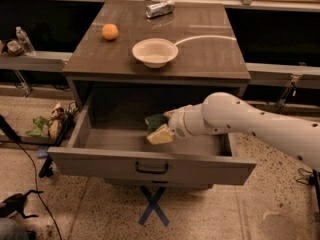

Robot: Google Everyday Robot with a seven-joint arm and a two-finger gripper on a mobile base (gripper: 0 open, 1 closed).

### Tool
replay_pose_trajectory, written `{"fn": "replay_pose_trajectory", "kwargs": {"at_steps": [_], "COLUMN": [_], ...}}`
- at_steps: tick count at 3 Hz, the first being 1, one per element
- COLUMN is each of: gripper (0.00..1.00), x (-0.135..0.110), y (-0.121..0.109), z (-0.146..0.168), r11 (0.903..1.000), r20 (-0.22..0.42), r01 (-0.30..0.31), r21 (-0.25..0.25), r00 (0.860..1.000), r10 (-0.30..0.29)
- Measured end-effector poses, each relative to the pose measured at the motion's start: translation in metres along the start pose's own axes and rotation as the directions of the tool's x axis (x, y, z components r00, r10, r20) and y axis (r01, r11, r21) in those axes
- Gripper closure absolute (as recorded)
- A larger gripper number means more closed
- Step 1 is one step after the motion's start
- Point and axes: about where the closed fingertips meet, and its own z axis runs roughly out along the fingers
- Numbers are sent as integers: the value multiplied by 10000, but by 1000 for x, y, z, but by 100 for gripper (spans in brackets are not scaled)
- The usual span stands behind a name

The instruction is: Place sponge into top drawer

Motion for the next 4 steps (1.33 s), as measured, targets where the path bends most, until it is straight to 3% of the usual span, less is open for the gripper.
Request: {"fn": "replay_pose_trajectory", "kwargs": {"at_steps": [2, 4], "gripper": [51, 5], "x": [6, 5], "y": [3, 7], "z": [31, 39], "r11": [9978, 9937], "r20": [-436, -511], "r01": [-488, -1022], "r21": [459, 453], "r00": [9978, 9932], "r10": [508, 1045]}}
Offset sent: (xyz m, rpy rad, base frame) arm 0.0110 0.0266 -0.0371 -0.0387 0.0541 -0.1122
